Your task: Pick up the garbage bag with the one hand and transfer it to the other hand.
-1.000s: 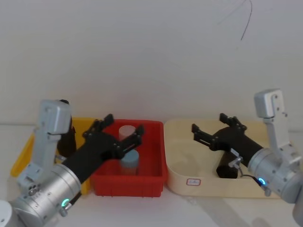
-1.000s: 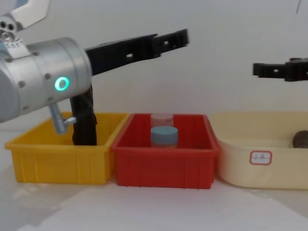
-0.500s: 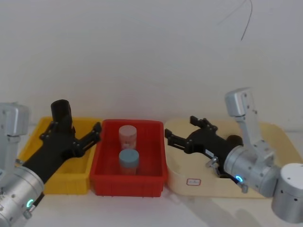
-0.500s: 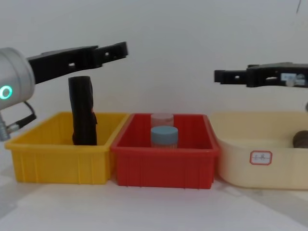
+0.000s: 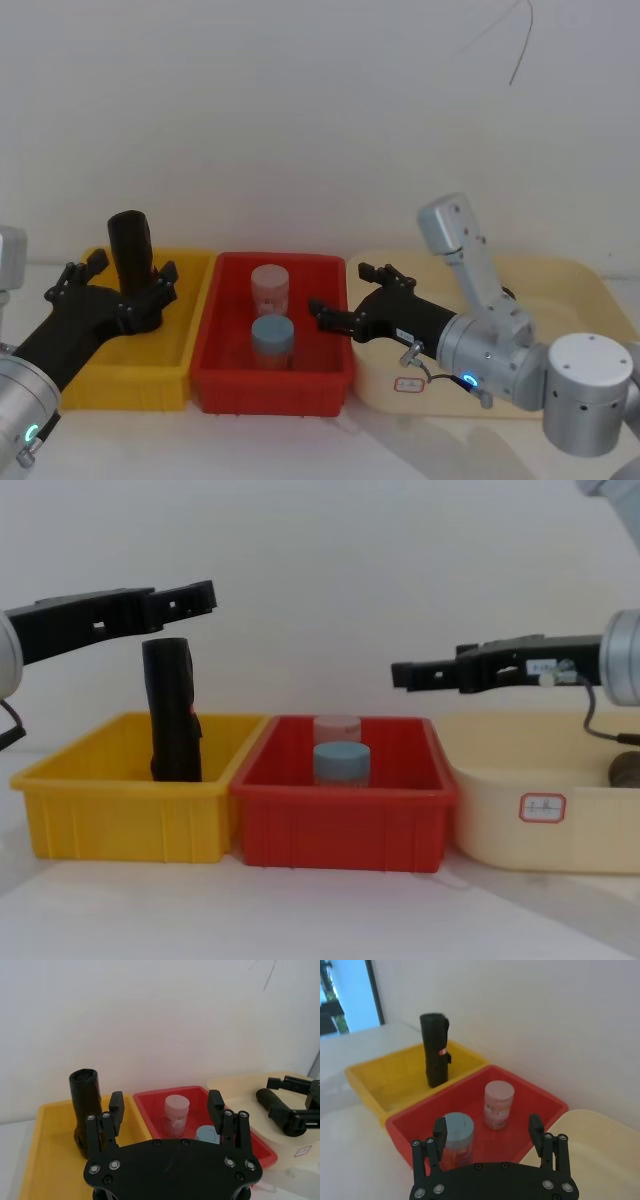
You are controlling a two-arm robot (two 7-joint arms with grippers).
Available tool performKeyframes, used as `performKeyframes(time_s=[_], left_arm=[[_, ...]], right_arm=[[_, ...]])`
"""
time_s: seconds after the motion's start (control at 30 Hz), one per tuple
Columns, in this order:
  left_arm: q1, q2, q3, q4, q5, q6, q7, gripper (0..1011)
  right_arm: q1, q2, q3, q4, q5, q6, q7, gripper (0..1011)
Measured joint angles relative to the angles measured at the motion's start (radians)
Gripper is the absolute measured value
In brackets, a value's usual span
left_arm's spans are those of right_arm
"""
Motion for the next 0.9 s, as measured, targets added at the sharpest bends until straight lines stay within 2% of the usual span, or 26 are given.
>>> performKeyframes(time_s=[0.37, 0.9], left_arm=[[0.006, 0.006, -0.011, -0.001, 0.001, 0.002, 0.008, 1001], [0.009, 0.008, -0.017, -0.001, 0.002, 0.003, 0.011, 1001]], right_arm=[[0.06, -0.012, -0.07, 0.078, -0.039, 0.018, 0.041, 1001], [0.127, -0.042, -0.119, 0.186, -0.061, 0.0, 0.092, 1001]])
